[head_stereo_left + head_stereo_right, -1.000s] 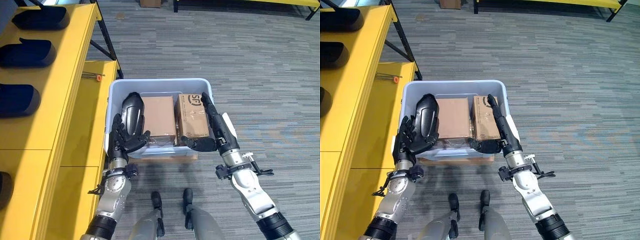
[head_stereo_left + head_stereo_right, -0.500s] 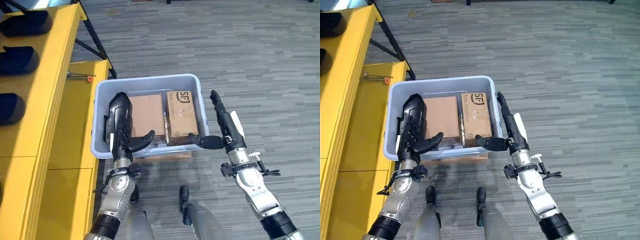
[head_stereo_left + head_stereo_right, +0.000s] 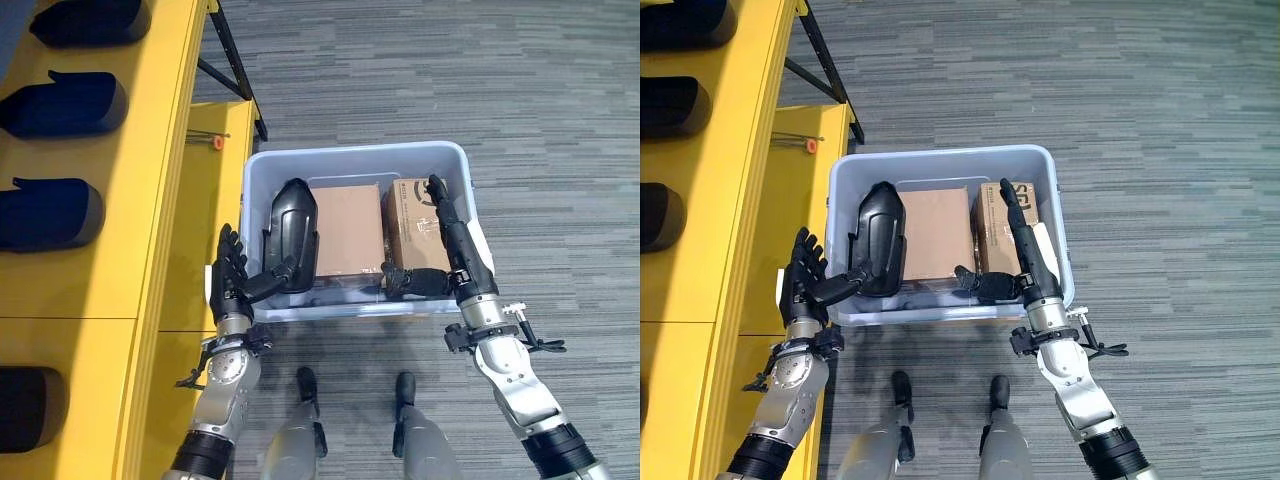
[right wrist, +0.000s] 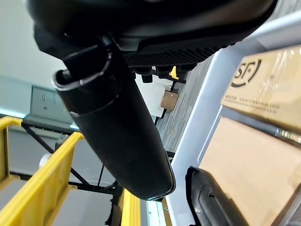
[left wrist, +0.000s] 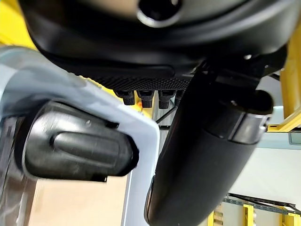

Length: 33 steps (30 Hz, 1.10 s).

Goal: Move parts from the plastic box to the shelf.

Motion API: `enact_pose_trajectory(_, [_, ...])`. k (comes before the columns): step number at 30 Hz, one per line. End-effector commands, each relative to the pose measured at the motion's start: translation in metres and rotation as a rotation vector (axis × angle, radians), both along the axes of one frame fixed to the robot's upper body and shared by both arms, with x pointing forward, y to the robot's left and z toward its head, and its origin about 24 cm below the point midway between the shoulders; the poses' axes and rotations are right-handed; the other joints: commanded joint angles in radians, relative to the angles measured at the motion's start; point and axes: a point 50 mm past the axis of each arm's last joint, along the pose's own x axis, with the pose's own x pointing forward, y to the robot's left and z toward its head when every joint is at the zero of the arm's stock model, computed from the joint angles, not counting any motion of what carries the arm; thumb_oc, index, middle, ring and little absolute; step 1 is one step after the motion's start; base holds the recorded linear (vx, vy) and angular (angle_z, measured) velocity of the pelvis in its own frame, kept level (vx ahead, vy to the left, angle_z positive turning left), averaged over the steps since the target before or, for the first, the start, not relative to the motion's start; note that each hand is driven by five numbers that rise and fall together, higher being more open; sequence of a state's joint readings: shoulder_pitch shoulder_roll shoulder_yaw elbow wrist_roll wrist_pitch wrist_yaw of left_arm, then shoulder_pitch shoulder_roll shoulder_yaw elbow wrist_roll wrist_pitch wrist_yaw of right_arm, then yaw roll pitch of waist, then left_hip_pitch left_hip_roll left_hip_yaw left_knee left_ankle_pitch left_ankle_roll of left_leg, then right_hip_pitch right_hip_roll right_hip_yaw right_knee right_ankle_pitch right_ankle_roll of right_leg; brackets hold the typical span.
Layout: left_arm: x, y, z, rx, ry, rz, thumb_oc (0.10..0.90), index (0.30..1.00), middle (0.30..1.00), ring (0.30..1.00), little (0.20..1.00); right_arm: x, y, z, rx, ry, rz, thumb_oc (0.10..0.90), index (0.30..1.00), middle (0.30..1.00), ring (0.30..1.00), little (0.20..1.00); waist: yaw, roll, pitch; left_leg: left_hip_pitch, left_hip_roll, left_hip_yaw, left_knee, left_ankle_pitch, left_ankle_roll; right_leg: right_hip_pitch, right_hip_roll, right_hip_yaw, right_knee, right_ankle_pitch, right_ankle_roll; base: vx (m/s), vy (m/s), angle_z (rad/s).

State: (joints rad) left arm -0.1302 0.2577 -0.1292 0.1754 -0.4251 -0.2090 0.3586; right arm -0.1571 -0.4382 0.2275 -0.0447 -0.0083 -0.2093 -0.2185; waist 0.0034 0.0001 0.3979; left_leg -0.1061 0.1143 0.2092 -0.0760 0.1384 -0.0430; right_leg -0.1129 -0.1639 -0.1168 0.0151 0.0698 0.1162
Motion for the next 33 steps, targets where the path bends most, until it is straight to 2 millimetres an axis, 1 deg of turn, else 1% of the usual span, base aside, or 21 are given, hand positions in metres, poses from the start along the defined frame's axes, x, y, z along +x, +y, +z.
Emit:
enact_pose_trajectory(1, [0.000,-0.001,0.045,0.031,-0.259,-0.024,0.900,1.000,1.000,1.000,1.000,-0.014,0.005,0.057,-0.006,-0.320,0.046,0.900,1.000,1.000,1.000,1.000,-0.009,-0.033,-0.110,-0.061,0.052,-0.003,0.060,-0.032,-0.026,0.039,-0.048,-0.038,0.043,-0.074,0.036,0.02,0.045,0.04])
enact_pose_trajectory(2, [0.000,-0.001,0.045,0.031,-0.258,-0.024,0.900,1.000,1.000,1.000,1.000,-0.014,0.005,0.057,-0.006,-0.320,0.046,0.900,1.000,1.000,1.000,1.000,-0.009,-0.033,-0.111,-0.062,0.051,-0.004,0.060,-0.032,-0.026,0.039,-0.049,-0.038,0.043,-0.074,0.037,0.02,0.036,0.07])
enact_pose_trajectory(3, [-0.001,0.000,0.048,0.036,-0.270,-0.026,0.900,1.000,1.000,1.000,1.000,-0.015,0.003,0.068,-0.051,-0.370,0.045,0.900,1.000,1.000,1.000,1.000,-0.003,-0.045,-0.108,-0.075,0.046,-0.008,0.062,-0.034,-0.023,0.036,-0.053,-0.046,0.040,-0.070,0.042,0.02,0.034,0.08])
enact_pose_trajectory(7, [-0.003,0.003,0.051,0.045,-0.283,-0.029,0.900,1.000,1.000,1.000,1.000,-0.011,0.002,0.093,-0.176,-0.483,0.037,0.900,1.000,1.000,1.000,1.000,0.018,-0.071,-0.098,-0.102,0.043,-0.021,0.066,-0.034,-0.023,0.030,-0.057,-0.063,0.031,-0.063,0.045,0.02,0.014,0.23])
enact_pose_trajectory(9, [-0.005,0.005,0.051,0.049,-0.282,-0.033,0.900,1.000,1.000,1.000,1.000,-0.002,0.001,0.102,-0.232,-0.503,0.031,0.900,1.000,1.000,1.000,1.000,0.037,-0.083,-0.091,-0.121,0.043,-0.029,0.072,-0.033,-0.025,0.026,-0.058,-0.075,0.028,-0.061,0.045,0.00,-0.031,0.09])
enact_pose_trajectory(10, [-0.005,0.006,0.051,0.051,-0.282,-0.039,0.900,1.000,1.000,1.000,1.000,0.006,0.000,0.103,-0.253,-0.481,0.028,0.900,1.000,1.000,1.000,1.000,0.047,-0.089,-0.087,-0.131,0.042,-0.032,0.076,-0.031,-0.026,0.025,-0.056,-0.083,0.027,-0.060,0.045,0.00,-0.032,0.10])
enact_pose_trajectory(11, [-0.004,0.006,0.052,0.050,-0.284,-0.037,0.900,1.000,1.000,1.000,1.000,0.008,0.001,0.103,-0.253,-0.483,0.030,0.900,1.000,1.000,1.000,1.000,0.045,-0.088,-0.086,-0.133,0.042,-0.033,0.077,-0.032,-0.026,0.024,-0.056,-0.084,0.027,-0.060,0.045,-0.01,-0.049,0.19])
enact_pose_trajectory(12, [-0.005,0.006,0.051,0.042,-0.282,-0.043,0.900,1.000,1.000,1.000,1.000,0.018,-0.003,0.111,-0.321,-0.478,0.015,0.900,1.000,1.000,1.000,1.000,0.065,-0.102,-0.073,-0.150,0.044,-0.041,0.080,-0.028,-0.029,0.020,-0.054,-0.095,0.027,-0.061,0.042,-0.01,-0.033,0.30])
enact_pose_trajectory(13, [-0.005,0.006,0.052,0.041,-0.284,-0.041,0.900,1.000,1.000,1.000,1.000,0.019,-0.002,0.112,-0.322,-0.481,0.017,0.900,1.000,1.000,1.000,1.000,0.063,-0.101,-0.073,-0.151,0.045,-0.042,0.082,-0.028,-0.029,0.019,-0.054,-0.096,0.027,-0.061,0.041,-0.02,-0.088,0.29])
enact_pose_trajectory(14, [-0.008,0.008,0.055,0.046,-0.300,-0.045,0.900,1.000,1.000,1.000,1.000,0.026,-0.008,0.131,-0.453,-0.522,0.000,0.900,1.000,1.000,1.000,1.000,0.085,-0.112,-0.048,-0.178,0.047,-0.055,0.087,-0.021,-0.034,0.005,-0.049,-0.112,0.034,-0.063,0.039,-0.03,-0.102,0.30])
enact_pose_trajectory(15, [-0.010,0.011,0.058,0.059,-0.306,-0.049,0.900,1.000,1.000,1.000,1.000,0.035,-0.012,0.141,-0.559,-0.493,0.003,0.900,1.000,1.000,1.000,1.000,0.107,-0.124,-0.026,-0.195,0.052,-0.062,0.088,-0.014,-0.039,-0.003,-0.044,-0.125,0.037,-0.065,0.035,-0.03,-0.119,0.18])
enact_pose_trajectory(16, [-0.010,0.012,0.060,0.061,-0.317,-0.045,0.900,1.000,1.000,1.000,1.000,0.041,-0.012,0.147,-0.595,-0.491,-0.006,0.900,1.000,1.000,1.000,1.000,0.111,-0.125,-0.016,-0.202,0.053,-0.065,0.086,-0.008,-0.042,-0.009,-0.041,-0.130,0.039,-0.065,0.033,-0.03,-0.099,0.32])
enact_pose_trajectory(17, [-0.013,0.014,0.062,0.064,-0.323,-0.044,0.900,1.000,1.000,1.000,1.000,0.046,-0.011,0.160,-0.689,-0.502,-0.009,0.900,1.000,1.000,1.000,1.000,0.124,-0.128,0.003,-0.210,0.056,-0.070,0.077,0.002,-0.046,-0.016,-0.037,-0.137,0.040,-0.064,0.030,-0.01,-0.071,0.27])
enact_pose_trajectory(18, [-0.014,0.014,0.064,0.068,-0.334,-0.049,0.900,1.000,1.000,1.000,1.000,0.047,-0.012,0.164,-0.736,-0.500,-0.011,0.900,1.000,1.000,1.000,1.000,0.134,-0.130,0.013,-0.216,0.058,-0.075,0.074,0.007,-0.049,-0.020,-0.035,-0.143,0.041,-0.065,0.028,-0.01,-0.054,0.24])
enact_pose_trajectory(19, [-0.015,0.014,0.064,0.066,-0.335,-0.047,0.900,1.000,1.000,1.000,1.000,0.048,-0.011,0.165,-0.738,-0.501,-0.009,0.900,1.000,1.000,1.000,1.000,0.131,-0.128,0.014,-0.217,0.058,-0.075,0.074,0.007,-0.049,-0.021,-0.034,-0.143,0.042,-0.066,0.028,0.00,-0.053,0.04])
enact_pose_trajectory(21, [-0.018,0.015,0.070,0.074,-0.360,-0.058,0.900,1.000,1.000,1.000,1.000,0.057,-0.009,0.173,-0.884,-0.487,-0.013,0.900,1.000,1.000,1.000,1.000,0.153,-0.128,0.041,-0.230,0.062,-0.086,0.066,0.018,-0.055,-0.029,-0.027,-0.159,0.047,-0.071,0.026,-0.01,-0.065,0.03])
enact_pose_trajectory(22, [-0.019,0.015,0.072,0.078,-0.370,-0.057,0.900,1.000,1.000,1.000,1.000,0.057,-0.009,0.179,-0.916,-0.497,-0.017,0.900,1.000,1.000,1.000,1.000,0.158,-0.127,0.047,-0.236,0.063,-0.089,0.063,0.022,-0.058,-0.033,-0.025,-0.163,0.047,-0.072,0.025,-0.01,-0.051,0.06])
enact_pose_trajectory(24, [-0.020,0.017,0.077,0.090,-0.391,-0.055,0.900,1.000,1.000,1.000,1.000,0.060,-0.007,0.182,-0.971,-0.482,-0.002,0.900,1.000,1.000,1.000,1.000,0.172,-0.128,0.060,-0.246,0.065,-0.096,0.059,0.028,-0.061,-0.040,-0.023,-0.171,0.050,-0.077,0.023,-0.01,-0.058,0.18])
enact_pose_trajectory(26, [-0.022,0.018,0.084,0.123,-0.420,-0.050,0.900,1.000,1.000,1.000,1.000,0.063,-0.007,0.186,-1.026,-0.460,0.005,0.900,1.000,1.000,1.000,1.000,0.184,-0.123,0.076,-0.259,0.065,-0.104,0.055,0.036,-0.066,-0.048,-0.020,-0.182,0.056,-0.083,0.021,-0.01,-0.060,0.16])
enact_pose_trajectory(29, [-0.024,0.017,0.088,0.127,-0.443,-0.049,0.900,1.000,1.000,1.000,1.000,0.064,-0.004,0.191,-1.064,-0.435,0.035,0.900,1.000,1.000,1.000,1.000,0.190,-0.112,0.096,-0.274,0.065,-0.116,0.044,0.048,-0.071,-0.062,-0.020,-0.194,0.069,-0.091,0.018,-0.01,-0.039,0.11])
enact_pose_trajectory(33, [-0.026,0.015,0.091,0.125,-0.462,-0.064,0.900,1.000,1.000,1.000,1.000,0.070,-0.012,0.190,-1.146,-0.385,0.023,0.900,1.000,1.000,1.000,1.000,0.208,-0.104,0.122,-0.296,0.062,-0.131,0.034,0.060,-0.074,-0.087,-0.020,-0.215,0.091,-0.097,0.019,-0.01,-0.030,0.09])
